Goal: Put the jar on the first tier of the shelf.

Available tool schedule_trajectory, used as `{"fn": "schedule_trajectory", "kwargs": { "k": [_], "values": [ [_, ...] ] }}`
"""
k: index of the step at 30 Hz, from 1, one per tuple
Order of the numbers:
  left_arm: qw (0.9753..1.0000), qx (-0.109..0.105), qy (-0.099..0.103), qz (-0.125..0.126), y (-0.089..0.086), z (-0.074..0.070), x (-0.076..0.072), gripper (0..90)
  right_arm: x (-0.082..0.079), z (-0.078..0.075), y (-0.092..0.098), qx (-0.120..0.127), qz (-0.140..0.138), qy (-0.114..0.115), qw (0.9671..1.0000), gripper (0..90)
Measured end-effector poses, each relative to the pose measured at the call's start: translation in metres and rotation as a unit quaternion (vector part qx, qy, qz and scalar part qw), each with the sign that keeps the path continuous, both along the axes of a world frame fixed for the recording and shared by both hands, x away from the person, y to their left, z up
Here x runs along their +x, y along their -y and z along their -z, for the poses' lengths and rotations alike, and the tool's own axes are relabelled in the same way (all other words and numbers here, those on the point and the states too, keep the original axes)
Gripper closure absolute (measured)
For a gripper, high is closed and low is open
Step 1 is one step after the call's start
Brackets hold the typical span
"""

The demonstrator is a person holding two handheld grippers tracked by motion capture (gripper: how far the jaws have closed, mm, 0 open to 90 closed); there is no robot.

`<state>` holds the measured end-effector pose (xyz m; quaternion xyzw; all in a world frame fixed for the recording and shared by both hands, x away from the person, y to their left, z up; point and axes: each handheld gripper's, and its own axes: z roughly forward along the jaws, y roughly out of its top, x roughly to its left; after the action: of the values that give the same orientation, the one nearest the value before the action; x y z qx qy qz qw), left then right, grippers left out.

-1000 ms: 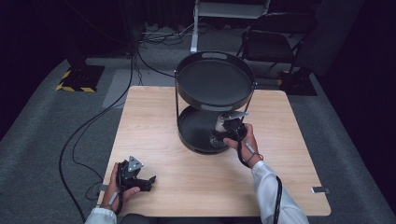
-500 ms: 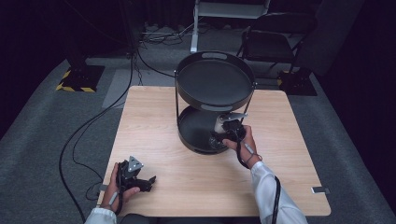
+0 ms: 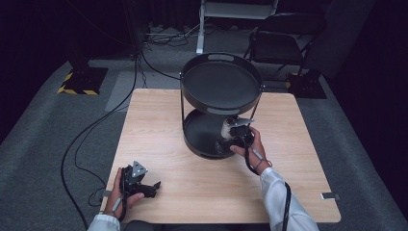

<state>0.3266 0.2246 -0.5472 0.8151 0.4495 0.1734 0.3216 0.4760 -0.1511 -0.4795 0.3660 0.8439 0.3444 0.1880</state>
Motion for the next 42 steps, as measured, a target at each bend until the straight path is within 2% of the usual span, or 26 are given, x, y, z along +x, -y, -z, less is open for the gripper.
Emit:
{"fn": "schedule_trajectory", "kwargs": {
  "k": [4, 14, 22, 30, 36, 42],
  "values": [
    [1.0000, 0.000, -0.001, 0.000, 0.000, 0.000, 0.000, 0.3, -0.002, 0.000, -0.001, -0.006, -0.008, 0.005, 0.9999, 4.5],
    [1.0000, 0.000, 0.000, 0.000, 0.000, 0.000, 0.000, 0.3, -0.004, 0.000, 0.001, -0.009, -0.012, 0.008, 0.9999, 3.6],
    [1.0000, 0.000, 0.000, 0.000, 0.000, 0.000, 0.000, 0.3, -0.009, -0.008, 0.007, -0.024, -0.034, 0.016, 0.9990, 3.6],
    [1.0000, 0.000, 0.000, 0.000, 0.000, 0.000, 0.000, 0.3, -0.016, -0.018, 0.013, -0.034, -0.044, 0.030, 0.9980, 3.6],
    [1.0000, 0.000, 0.000, 0.000, 0.000, 0.000, 0.000, 0.3, -0.022, -0.019, 0.018, -0.044, -0.052, 0.037, 0.9969, 3.6],
    [1.0000, 0.000, 0.000, 0.000, 0.000, 0.000, 0.000, 0.3, -0.030, -0.019, 0.021, -0.078, -0.065, 0.050, 0.9936, 3.6]
  ]
}}
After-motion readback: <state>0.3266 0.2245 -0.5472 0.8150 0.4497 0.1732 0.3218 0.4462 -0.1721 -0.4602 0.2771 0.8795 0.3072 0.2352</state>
